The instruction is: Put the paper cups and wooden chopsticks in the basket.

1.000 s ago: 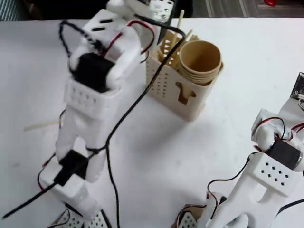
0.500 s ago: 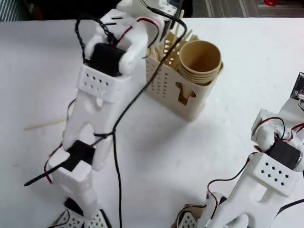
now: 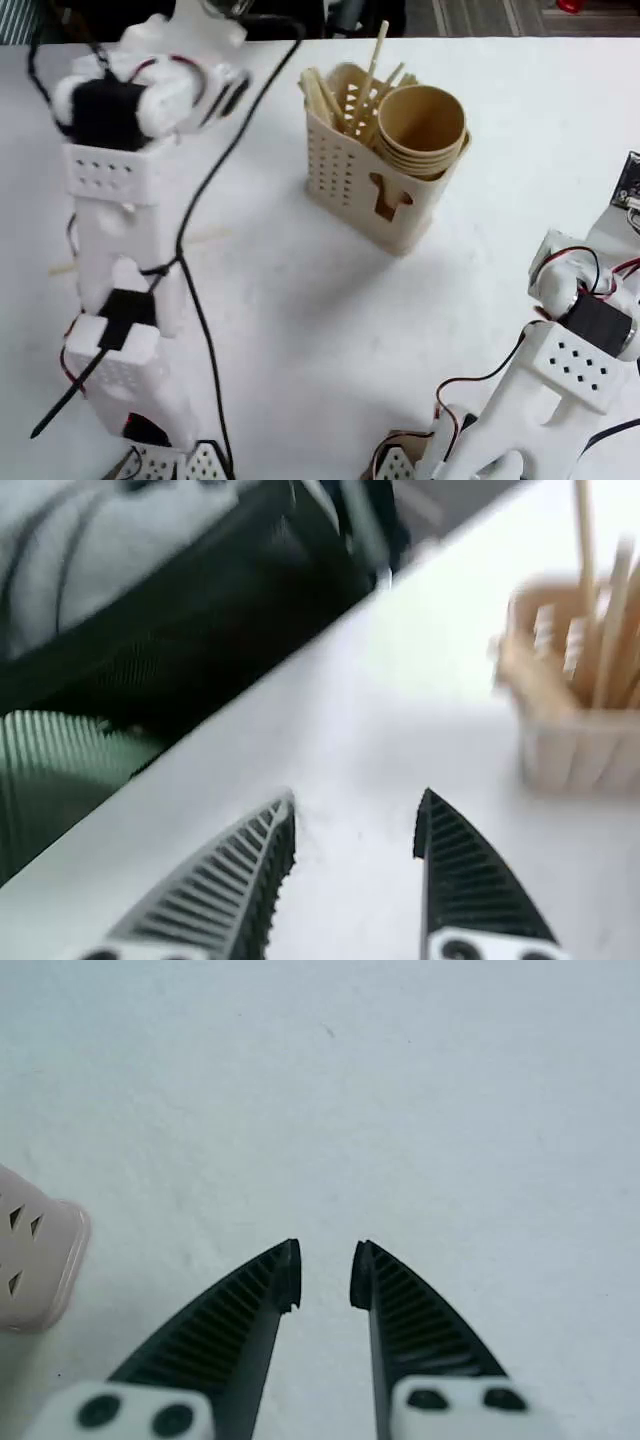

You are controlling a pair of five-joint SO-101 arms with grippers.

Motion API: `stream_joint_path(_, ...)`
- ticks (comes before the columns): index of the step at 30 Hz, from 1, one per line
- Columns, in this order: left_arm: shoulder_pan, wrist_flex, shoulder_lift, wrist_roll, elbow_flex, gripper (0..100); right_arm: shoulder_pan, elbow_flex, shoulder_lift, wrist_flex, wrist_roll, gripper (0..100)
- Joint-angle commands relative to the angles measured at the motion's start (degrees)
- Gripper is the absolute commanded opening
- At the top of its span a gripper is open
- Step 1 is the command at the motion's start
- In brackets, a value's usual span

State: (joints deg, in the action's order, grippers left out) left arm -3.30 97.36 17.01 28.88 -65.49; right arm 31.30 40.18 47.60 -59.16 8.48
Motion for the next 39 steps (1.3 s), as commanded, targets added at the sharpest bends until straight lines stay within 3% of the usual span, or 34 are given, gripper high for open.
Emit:
stream_joint_path(1,7.0,4.5,-1.2,12.9,6.4,20,-0.6,-0.4,0.0,0.9,0.1,9.8)
stream_joint_path(9,11.6,3.3,-1.1,34.4,33.1,20,-0.6,-0.4,0.0,0.9,0.1,9.8)
stream_joint_path(15,11.6,-8.3,-1.1,38.2,51.3,20,-0.6,-0.4,0.0,0.8,0.1,9.8)
stream_joint_path(23,11.4,-24.2,-1.1,38.2,64.5,21,-0.6,-0.3,-0.1,0.8,0.1,9.8)
stream_joint_path(30,11.2,-30.4,1.8,38.7,68.7,21,-0.6,-0.3,-0.1,0.9,0.1,9.8)
stream_joint_path(39,10.9,-21.4,15.6,41.7,55.8,18,-0.6,-0.3,-0.1,0.9,0.1,9.8)
